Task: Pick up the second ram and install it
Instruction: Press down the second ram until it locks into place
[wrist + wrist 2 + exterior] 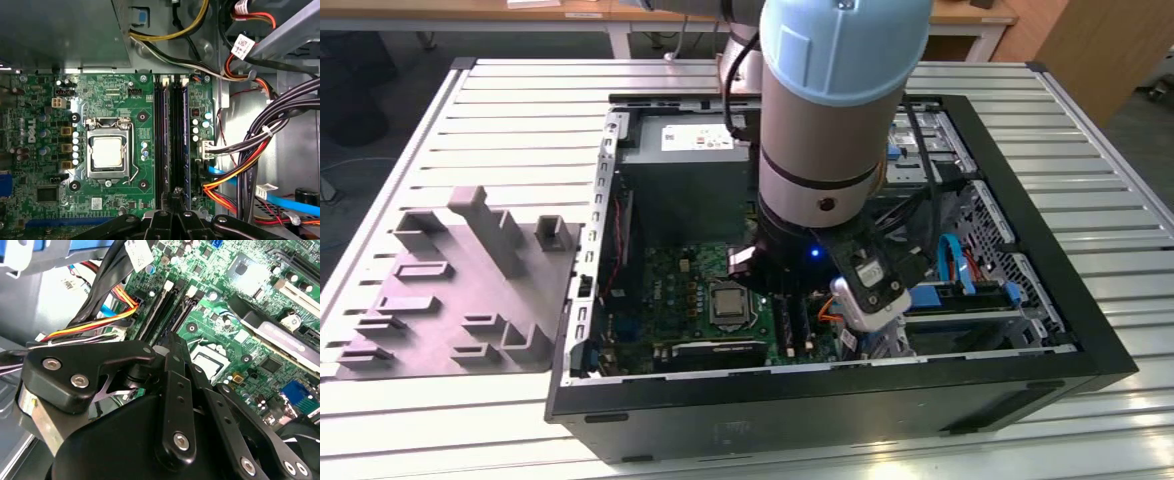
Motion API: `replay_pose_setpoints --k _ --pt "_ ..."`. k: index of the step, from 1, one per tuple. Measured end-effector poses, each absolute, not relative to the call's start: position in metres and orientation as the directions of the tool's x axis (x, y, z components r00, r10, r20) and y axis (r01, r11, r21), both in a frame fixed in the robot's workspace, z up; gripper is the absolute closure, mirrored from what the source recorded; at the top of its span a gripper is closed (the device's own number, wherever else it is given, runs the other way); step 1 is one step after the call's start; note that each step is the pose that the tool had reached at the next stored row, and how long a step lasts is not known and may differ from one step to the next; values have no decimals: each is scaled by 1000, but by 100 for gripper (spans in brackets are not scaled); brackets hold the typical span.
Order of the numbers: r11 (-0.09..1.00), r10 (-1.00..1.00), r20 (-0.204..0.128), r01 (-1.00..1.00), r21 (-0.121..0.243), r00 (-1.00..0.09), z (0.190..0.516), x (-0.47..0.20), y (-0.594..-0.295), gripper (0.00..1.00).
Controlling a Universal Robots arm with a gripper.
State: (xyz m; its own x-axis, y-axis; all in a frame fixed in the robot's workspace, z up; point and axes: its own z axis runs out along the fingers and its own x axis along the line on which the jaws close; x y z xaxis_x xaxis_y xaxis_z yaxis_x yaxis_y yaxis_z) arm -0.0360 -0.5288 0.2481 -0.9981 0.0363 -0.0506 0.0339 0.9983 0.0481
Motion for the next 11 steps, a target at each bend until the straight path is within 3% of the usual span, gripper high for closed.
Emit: replay_pose_setpoints --k 11 --pt "998 37 -50 34 48 -998 240 -36 -534 89"
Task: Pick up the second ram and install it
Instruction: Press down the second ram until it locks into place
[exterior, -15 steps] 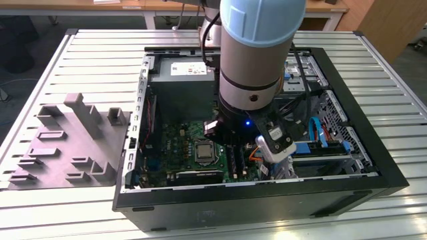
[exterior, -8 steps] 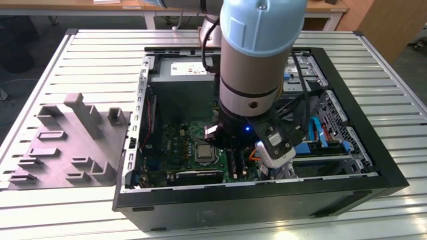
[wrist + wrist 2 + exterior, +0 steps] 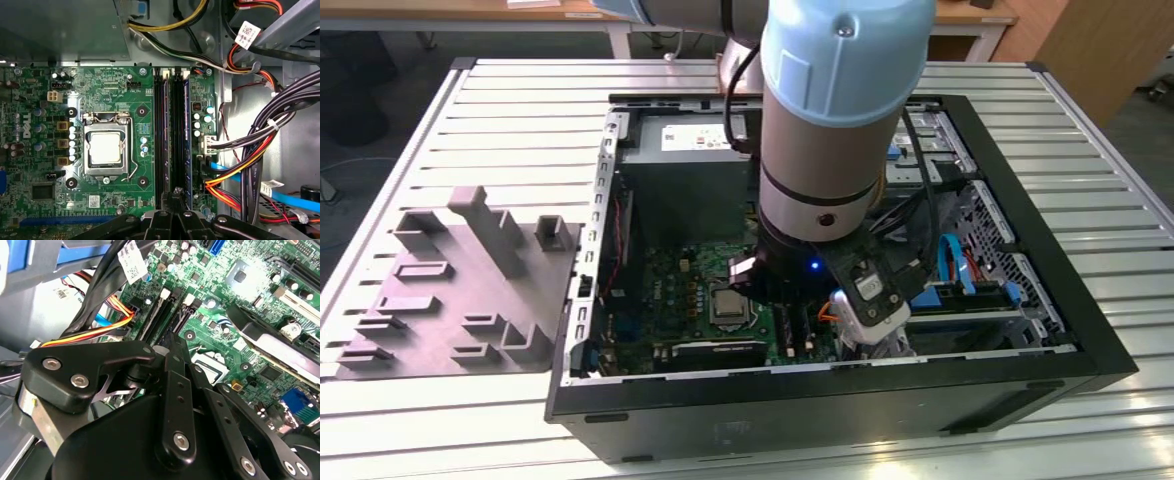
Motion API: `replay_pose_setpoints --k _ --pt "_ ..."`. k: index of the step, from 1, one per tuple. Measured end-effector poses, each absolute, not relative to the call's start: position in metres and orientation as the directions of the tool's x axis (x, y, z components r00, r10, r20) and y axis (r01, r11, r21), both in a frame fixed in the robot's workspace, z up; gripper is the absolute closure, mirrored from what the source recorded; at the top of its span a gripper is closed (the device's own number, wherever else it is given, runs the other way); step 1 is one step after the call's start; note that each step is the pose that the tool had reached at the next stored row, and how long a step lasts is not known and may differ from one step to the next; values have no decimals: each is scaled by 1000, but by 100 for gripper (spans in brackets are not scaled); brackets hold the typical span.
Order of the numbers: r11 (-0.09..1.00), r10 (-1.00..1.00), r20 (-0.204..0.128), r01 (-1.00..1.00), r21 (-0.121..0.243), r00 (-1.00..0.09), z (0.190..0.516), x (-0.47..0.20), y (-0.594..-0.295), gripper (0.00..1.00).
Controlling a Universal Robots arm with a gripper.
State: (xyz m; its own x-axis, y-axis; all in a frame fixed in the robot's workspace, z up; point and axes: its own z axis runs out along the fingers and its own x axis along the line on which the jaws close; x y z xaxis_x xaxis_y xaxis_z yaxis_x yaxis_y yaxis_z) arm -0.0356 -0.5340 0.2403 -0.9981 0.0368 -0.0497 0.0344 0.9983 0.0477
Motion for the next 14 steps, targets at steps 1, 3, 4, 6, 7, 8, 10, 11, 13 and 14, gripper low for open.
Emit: replay_pose_setpoints --k 1,3,4,6,7,8,10,11,13,14 --pt "998 37 -50 34 48 -998 240 -36 -534 89" --pt "998 37 -50 34 48 -998 240 -36 -534 89" --pt "998 37 -50 34 48 -998 240 -36 -534 89" --pt "998 37 -50 34 48 -998 238 -36 -534 89" --pt "998 37 -50 34 48 -998 236 -36 -534 89" --pt "998 37 -50 34 48 -998 235 -36 -534 89" --pt "998 37 -50 34 48 -998 233 -36 -534 89" --pt "998 37 -50 34 48 -998 233 -36 -534 89" --pt "998 37 -50 34 48 -998 233 -36 -534 89" --pt "998 37 -50 34 48 -998 232 -36 -534 89"
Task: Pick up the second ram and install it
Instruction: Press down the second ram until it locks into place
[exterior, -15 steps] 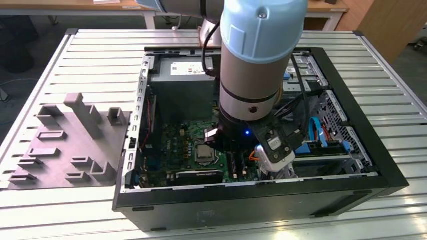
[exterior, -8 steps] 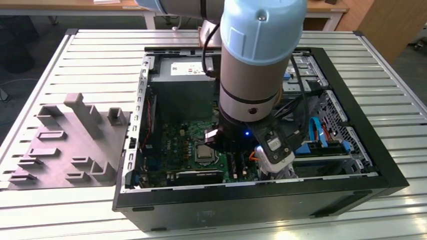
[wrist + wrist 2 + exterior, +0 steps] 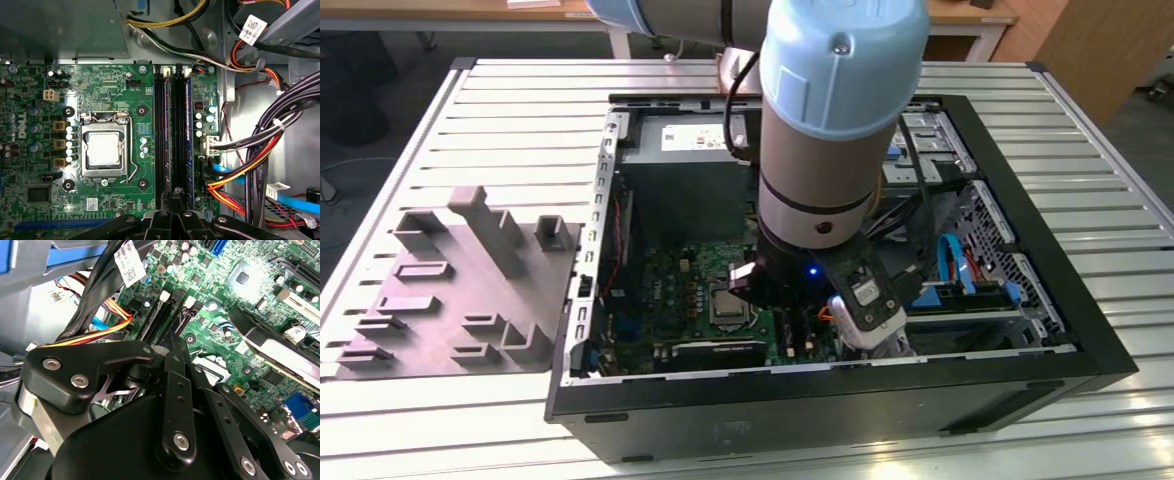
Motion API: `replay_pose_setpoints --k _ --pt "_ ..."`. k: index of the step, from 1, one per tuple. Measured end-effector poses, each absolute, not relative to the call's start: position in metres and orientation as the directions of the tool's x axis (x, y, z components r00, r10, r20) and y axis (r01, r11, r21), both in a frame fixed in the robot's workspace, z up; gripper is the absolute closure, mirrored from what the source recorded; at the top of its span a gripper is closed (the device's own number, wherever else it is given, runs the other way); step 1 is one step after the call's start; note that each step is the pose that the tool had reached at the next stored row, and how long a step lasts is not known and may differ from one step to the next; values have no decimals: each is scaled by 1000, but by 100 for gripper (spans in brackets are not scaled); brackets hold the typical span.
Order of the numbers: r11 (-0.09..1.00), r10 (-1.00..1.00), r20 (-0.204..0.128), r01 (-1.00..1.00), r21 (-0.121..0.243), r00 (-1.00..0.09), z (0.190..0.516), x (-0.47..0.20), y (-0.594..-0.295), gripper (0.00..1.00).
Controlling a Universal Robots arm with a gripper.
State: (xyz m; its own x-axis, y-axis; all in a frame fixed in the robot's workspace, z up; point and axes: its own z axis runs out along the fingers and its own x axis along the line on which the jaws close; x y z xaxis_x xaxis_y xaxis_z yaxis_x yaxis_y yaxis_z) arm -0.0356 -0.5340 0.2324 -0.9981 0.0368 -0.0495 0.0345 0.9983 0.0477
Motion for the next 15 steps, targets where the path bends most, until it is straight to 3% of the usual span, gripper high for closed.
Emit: replay_pose_setpoints --k 15 --pt "998 37 -49 34 53 -998 222 -36 -532 89"
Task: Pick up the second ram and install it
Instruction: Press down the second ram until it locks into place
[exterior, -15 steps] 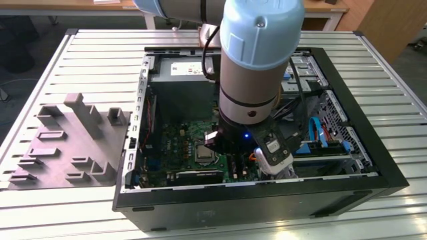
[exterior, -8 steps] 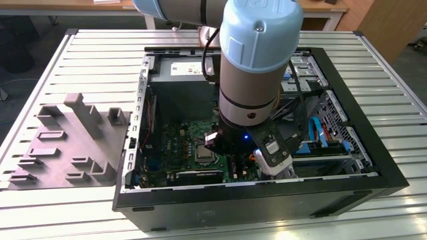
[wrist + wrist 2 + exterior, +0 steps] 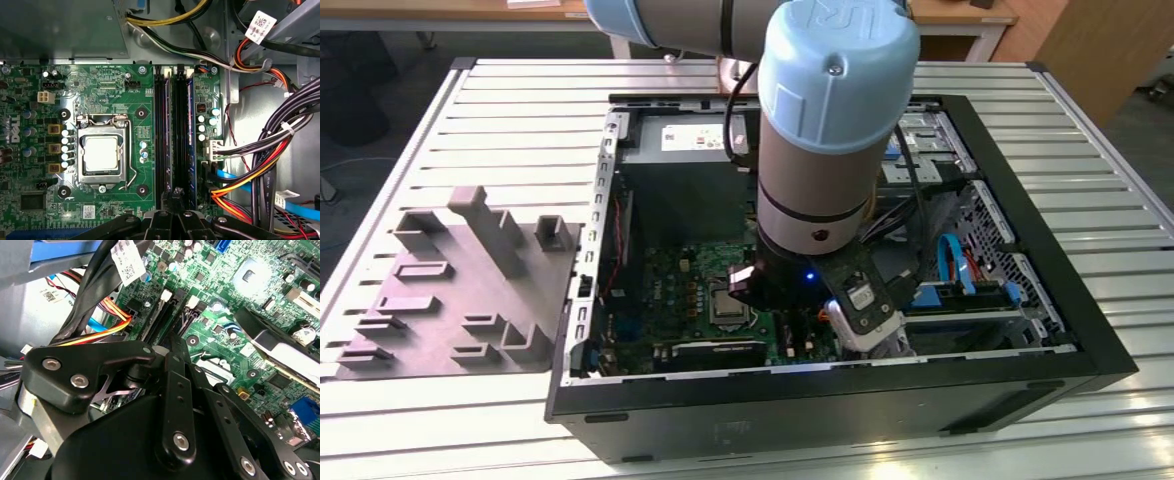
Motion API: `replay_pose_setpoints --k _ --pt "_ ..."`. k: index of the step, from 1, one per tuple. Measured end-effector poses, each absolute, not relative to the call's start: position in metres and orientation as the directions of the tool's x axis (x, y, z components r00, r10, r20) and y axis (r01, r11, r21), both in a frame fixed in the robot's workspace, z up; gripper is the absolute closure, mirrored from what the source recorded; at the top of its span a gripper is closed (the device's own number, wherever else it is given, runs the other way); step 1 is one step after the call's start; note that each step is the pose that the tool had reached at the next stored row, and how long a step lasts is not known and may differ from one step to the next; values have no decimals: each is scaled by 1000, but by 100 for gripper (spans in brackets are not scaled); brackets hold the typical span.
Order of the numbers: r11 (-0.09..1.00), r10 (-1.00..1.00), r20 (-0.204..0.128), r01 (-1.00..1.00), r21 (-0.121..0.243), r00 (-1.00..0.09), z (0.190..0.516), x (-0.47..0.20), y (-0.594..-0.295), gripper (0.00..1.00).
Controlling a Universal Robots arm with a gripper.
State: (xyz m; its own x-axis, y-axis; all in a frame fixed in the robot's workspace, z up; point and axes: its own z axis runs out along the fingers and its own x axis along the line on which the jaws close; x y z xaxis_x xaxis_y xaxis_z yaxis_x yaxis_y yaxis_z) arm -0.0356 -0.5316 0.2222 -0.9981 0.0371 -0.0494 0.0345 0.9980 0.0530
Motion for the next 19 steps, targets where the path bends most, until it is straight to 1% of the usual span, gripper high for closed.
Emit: replay_pose_setpoints --k 19 --pt "998 37 -49 34 54 -998 216 -36 -532 89"
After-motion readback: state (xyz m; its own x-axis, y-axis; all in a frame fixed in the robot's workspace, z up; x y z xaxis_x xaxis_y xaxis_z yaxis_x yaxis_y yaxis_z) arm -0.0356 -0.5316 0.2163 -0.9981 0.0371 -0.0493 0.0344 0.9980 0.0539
